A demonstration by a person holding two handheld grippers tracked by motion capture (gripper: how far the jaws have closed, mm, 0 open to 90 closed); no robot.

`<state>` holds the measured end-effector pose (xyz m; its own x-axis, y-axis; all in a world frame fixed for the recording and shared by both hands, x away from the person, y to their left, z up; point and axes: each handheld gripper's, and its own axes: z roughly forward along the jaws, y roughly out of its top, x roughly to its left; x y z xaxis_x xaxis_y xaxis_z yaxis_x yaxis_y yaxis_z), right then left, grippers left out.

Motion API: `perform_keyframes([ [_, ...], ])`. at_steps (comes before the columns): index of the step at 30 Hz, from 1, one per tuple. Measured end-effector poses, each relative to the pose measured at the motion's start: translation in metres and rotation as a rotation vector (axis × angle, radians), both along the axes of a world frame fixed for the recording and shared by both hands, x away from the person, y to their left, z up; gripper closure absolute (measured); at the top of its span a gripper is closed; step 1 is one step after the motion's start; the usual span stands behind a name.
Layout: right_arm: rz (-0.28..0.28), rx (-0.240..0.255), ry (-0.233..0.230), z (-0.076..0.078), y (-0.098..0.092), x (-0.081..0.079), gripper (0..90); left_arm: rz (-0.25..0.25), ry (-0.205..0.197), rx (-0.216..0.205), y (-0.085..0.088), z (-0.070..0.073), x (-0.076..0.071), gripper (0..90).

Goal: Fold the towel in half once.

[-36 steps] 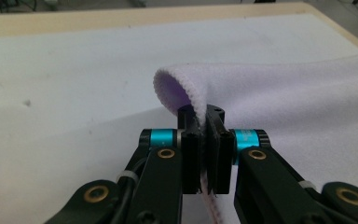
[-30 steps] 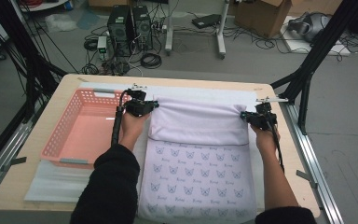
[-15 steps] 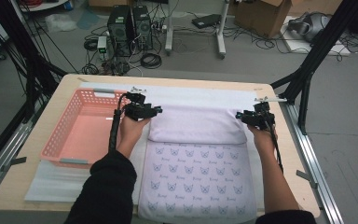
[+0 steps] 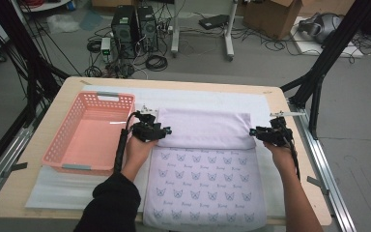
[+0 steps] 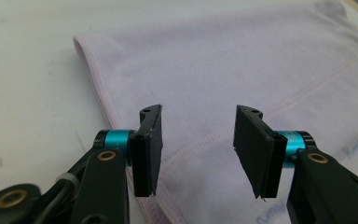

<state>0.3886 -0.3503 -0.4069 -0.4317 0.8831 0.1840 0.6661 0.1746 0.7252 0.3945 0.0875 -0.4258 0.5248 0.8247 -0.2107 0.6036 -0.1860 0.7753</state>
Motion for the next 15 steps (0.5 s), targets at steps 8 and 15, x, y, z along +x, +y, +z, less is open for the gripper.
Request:
perform_keyframes([
  [8, 0.000, -0.020, 0.033, -0.017, 0.006, -0.001, 70.0, -0.048, 0.003, 0.073, -0.004, -0.008, -0.011, 78.3],
  [15, 0.036, -0.034, 0.014, -0.017, 0.006, -0.010, 85.4, -0.043, -0.055, 0.078, 0.003, -0.009, -0.025, 87.7],
])
